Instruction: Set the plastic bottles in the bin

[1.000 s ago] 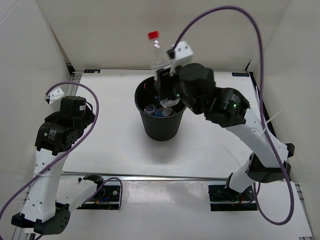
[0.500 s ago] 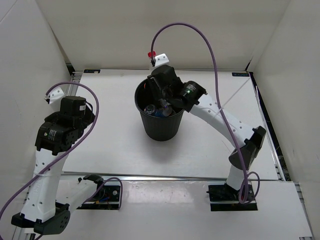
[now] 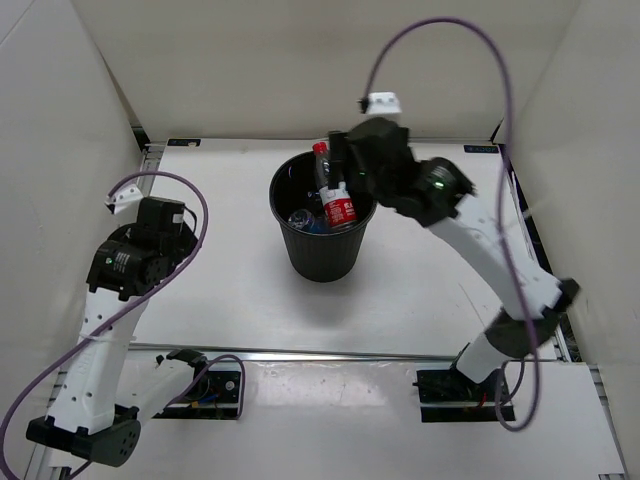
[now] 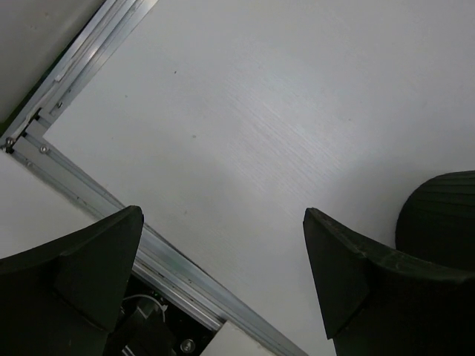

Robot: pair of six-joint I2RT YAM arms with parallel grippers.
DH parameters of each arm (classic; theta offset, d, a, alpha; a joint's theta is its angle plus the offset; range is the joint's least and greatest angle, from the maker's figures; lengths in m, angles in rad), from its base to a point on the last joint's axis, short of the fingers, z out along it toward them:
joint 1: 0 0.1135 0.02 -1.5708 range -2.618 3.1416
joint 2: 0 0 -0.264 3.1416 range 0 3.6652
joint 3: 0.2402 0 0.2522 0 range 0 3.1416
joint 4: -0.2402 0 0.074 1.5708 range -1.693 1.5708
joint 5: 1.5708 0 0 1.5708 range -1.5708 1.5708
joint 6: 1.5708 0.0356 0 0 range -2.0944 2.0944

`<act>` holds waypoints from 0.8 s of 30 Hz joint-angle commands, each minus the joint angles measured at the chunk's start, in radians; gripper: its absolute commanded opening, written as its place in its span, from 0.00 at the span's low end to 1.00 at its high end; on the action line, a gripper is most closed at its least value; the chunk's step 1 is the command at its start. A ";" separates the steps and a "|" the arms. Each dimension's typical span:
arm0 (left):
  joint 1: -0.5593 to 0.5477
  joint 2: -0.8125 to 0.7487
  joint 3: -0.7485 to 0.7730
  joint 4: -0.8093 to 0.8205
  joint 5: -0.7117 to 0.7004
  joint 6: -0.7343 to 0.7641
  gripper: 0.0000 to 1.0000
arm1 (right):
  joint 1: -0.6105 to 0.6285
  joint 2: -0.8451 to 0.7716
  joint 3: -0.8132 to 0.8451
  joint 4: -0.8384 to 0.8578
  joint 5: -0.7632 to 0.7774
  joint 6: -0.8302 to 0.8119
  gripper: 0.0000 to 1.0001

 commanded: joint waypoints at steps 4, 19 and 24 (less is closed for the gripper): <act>-0.001 -0.107 -0.175 0.007 -0.113 -0.155 1.00 | -0.079 -0.312 -0.245 -0.075 -0.121 0.203 1.00; -0.001 -0.363 -0.352 -0.057 -0.276 -0.565 1.00 | -0.348 -0.385 -0.314 -0.173 -0.520 0.121 1.00; -0.001 -0.374 -0.379 -0.077 -0.473 -0.666 1.00 | -0.417 -0.407 -0.371 -0.198 -0.555 0.103 1.00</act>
